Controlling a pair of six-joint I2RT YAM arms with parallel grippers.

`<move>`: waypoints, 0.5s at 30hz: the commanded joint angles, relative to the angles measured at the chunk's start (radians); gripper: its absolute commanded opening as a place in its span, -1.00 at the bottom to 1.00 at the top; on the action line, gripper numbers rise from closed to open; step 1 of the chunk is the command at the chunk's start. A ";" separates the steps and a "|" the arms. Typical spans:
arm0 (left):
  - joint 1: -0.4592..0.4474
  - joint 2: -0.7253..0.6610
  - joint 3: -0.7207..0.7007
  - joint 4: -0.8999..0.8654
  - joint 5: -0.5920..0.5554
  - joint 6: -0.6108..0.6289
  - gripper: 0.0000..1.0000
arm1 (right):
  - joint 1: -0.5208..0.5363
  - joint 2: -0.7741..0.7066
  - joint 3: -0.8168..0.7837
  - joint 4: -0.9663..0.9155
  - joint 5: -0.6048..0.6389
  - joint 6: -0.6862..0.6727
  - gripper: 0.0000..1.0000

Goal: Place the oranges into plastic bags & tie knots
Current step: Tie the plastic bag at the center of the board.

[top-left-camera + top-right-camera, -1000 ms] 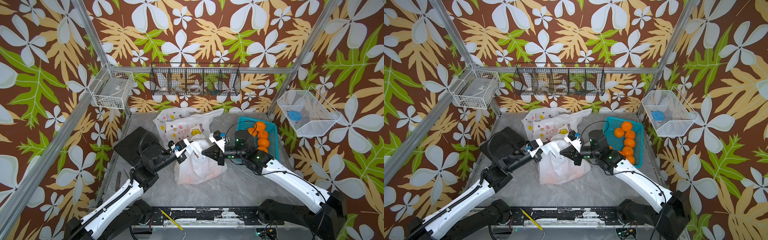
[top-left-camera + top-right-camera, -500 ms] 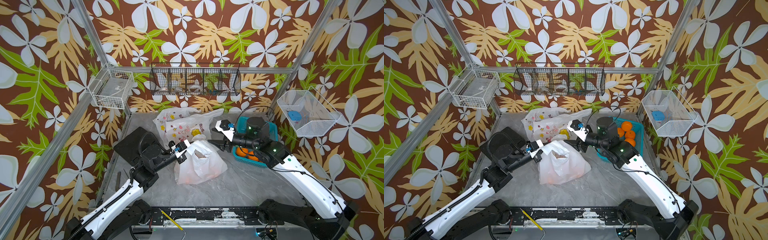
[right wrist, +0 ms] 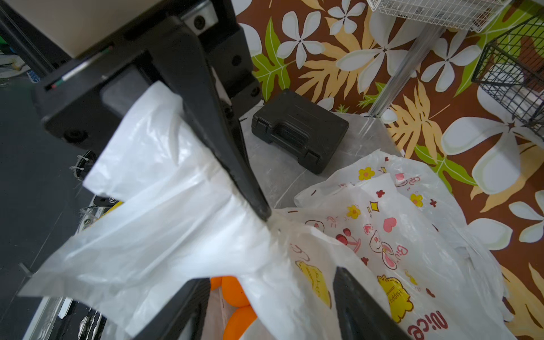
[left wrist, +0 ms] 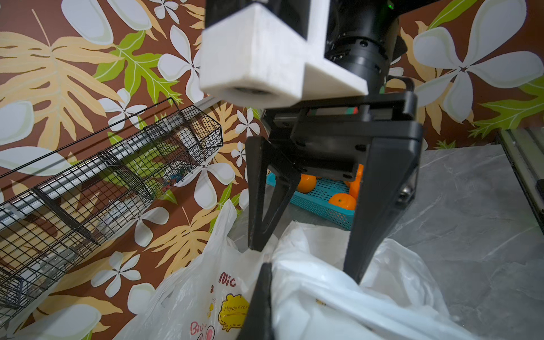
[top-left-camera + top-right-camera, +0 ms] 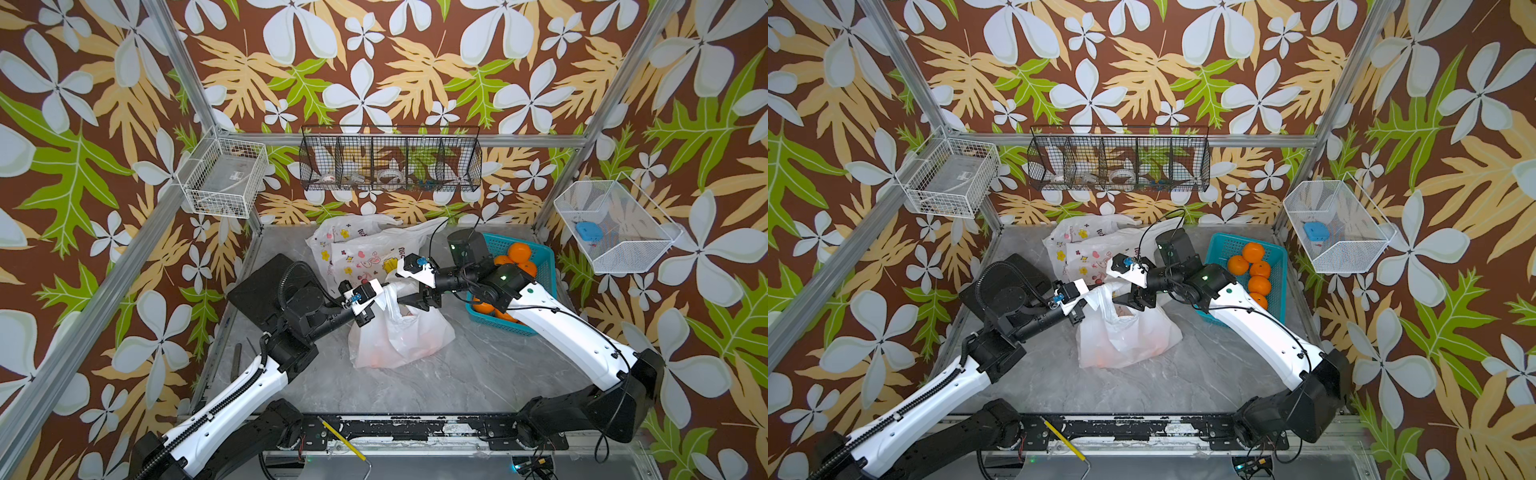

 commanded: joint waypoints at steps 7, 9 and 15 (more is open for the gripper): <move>0.001 0.003 0.010 -0.001 0.011 0.011 -1.00 | 0.002 -0.072 0.057 -0.031 0.124 0.007 0.42; 0.001 0.003 0.010 -0.002 0.012 0.012 -1.00 | 0.001 -0.094 0.055 -0.015 0.139 0.009 0.46; 0.001 0.008 0.014 -0.002 0.013 0.011 -1.00 | 0.001 -0.096 0.066 -0.008 0.132 0.025 0.49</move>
